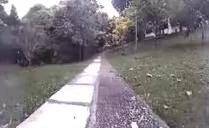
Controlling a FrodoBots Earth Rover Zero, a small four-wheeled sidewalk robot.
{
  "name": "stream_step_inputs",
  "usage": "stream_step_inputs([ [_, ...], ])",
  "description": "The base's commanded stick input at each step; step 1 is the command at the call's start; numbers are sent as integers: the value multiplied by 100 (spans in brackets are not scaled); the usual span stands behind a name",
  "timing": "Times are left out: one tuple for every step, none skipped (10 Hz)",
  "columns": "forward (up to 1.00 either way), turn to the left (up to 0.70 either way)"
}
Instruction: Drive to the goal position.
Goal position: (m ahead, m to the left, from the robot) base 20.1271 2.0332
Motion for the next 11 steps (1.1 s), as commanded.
stream_step_inputs([
  [70, -13],
  [70, -13],
  [70, -13],
  [70, -13],
  [70, -7],
  [70, 1],
  [70, 1],
  [70, 1],
  [70, 1],
  [70, 1],
  [70, 1],
])
